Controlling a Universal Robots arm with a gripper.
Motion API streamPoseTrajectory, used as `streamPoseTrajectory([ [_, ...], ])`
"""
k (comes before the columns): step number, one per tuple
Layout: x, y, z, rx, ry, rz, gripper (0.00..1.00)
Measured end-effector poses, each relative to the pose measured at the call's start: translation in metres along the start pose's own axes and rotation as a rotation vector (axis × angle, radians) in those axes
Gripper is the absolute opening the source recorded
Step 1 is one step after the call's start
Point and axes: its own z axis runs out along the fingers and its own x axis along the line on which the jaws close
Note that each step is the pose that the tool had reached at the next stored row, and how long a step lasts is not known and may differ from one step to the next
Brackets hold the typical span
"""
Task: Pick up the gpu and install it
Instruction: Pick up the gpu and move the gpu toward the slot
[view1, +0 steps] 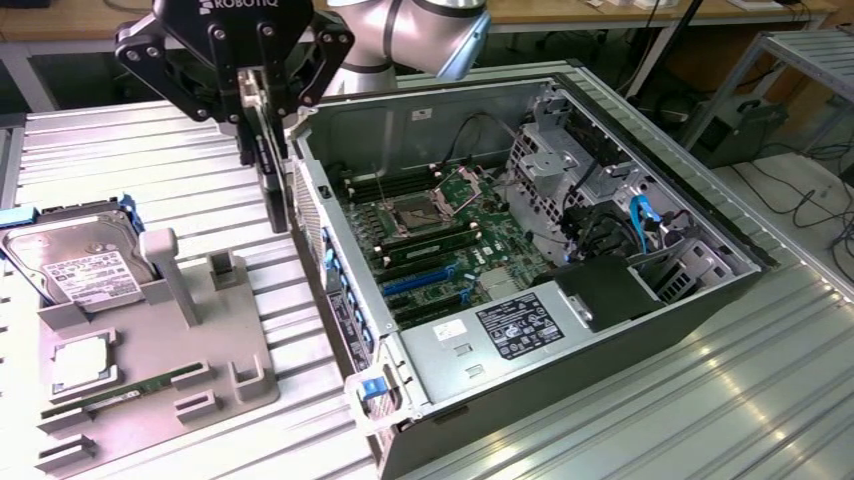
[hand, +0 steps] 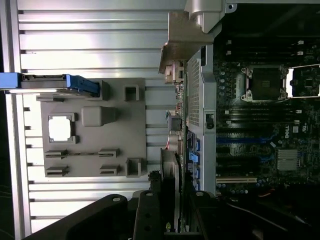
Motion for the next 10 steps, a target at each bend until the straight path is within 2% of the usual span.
streamPoseTrajectory([
  [10,-0.0107,0.0002,0.0003,0.0000,-0.0001,0.000,0.27],
])
